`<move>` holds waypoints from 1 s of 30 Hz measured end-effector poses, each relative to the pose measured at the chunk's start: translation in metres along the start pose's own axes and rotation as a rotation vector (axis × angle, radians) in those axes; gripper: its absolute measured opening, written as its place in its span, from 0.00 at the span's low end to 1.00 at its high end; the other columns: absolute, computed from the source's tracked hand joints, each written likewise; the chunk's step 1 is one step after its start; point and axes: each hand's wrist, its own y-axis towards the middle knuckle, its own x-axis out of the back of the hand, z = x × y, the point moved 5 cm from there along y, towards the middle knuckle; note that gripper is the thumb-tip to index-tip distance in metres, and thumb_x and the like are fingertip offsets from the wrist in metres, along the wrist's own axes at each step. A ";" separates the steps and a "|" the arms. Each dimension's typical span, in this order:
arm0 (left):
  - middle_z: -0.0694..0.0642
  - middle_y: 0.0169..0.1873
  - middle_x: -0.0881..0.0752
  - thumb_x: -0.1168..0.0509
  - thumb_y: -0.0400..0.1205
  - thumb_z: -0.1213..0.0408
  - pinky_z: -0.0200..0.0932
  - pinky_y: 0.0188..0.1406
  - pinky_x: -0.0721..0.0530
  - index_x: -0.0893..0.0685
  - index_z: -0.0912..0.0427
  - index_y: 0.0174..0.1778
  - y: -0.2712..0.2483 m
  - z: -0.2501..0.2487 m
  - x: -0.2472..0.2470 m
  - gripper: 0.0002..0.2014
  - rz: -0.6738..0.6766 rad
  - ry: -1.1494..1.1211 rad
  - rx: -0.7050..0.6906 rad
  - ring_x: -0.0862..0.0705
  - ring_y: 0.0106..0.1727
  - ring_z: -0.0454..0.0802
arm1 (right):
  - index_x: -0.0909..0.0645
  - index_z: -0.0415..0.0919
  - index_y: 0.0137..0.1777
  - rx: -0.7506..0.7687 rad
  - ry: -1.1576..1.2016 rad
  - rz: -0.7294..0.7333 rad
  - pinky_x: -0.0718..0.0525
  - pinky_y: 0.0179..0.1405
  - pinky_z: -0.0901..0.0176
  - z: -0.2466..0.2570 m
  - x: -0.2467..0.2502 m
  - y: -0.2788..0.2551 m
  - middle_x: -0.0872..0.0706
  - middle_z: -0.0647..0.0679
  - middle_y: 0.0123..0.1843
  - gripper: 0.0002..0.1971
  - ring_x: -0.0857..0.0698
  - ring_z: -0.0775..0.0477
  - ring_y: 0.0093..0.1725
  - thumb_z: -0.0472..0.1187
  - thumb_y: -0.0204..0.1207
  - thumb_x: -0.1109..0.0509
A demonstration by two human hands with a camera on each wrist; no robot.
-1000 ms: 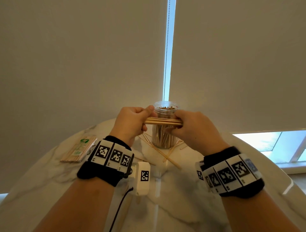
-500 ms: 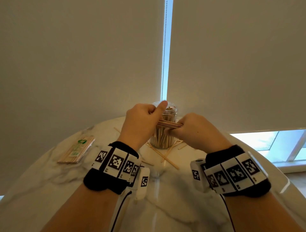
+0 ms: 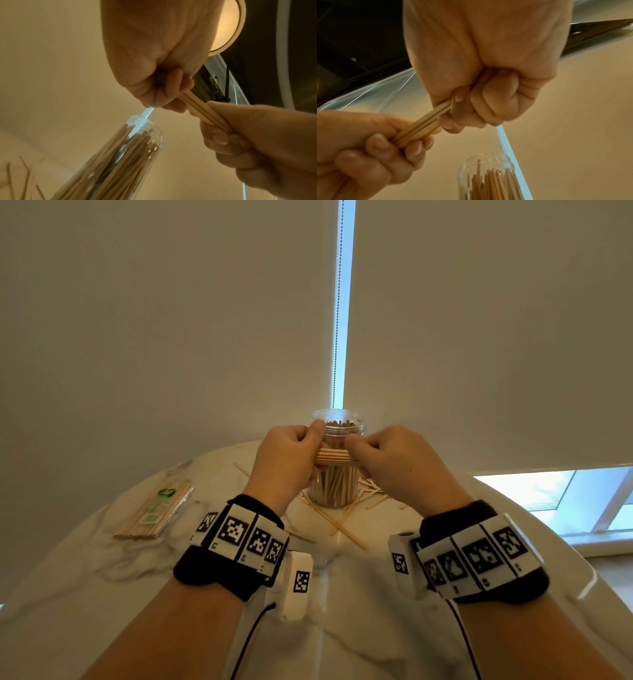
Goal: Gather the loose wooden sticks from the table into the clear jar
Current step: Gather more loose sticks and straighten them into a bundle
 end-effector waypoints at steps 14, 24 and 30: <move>0.57 0.82 0.34 0.18 0.69 0.48 0.55 0.79 0.35 0.55 0.46 0.88 0.037 0.040 -0.019 0.61 0.210 -0.118 0.213 0.34 0.81 0.55 | 0.15 0.44 0.30 -0.234 -0.032 -0.282 0.33 0.27 0.60 -0.039 0.047 -0.006 0.24 0.52 0.20 0.27 0.24 0.51 0.23 0.55 0.87 0.41; 0.53 0.75 0.22 0.22 0.76 0.56 0.36 0.62 0.27 0.40 0.52 0.85 0.048 0.044 -0.028 0.45 0.129 -0.055 0.075 0.23 0.64 0.41 | 0.13 0.40 0.45 -0.061 -0.466 -0.218 0.32 0.29 0.61 0.003 0.032 0.093 0.20 0.49 0.31 0.16 0.21 0.48 0.33 0.50 0.84 0.35; 0.45 0.63 0.18 0.21 0.75 0.57 0.46 0.66 0.22 0.37 0.47 0.82 0.053 0.052 -0.027 0.43 0.136 -0.094 0.106 0.21 0.59 0.41 | 0.15 0.39 0.45 0.115 -0.832 0.237 0.19 0.44 0.55 0.024 -0.025 0.141 0.16 0.48 0.40 0.17 0.17 0.45 0.43 0.54 0.81 0.31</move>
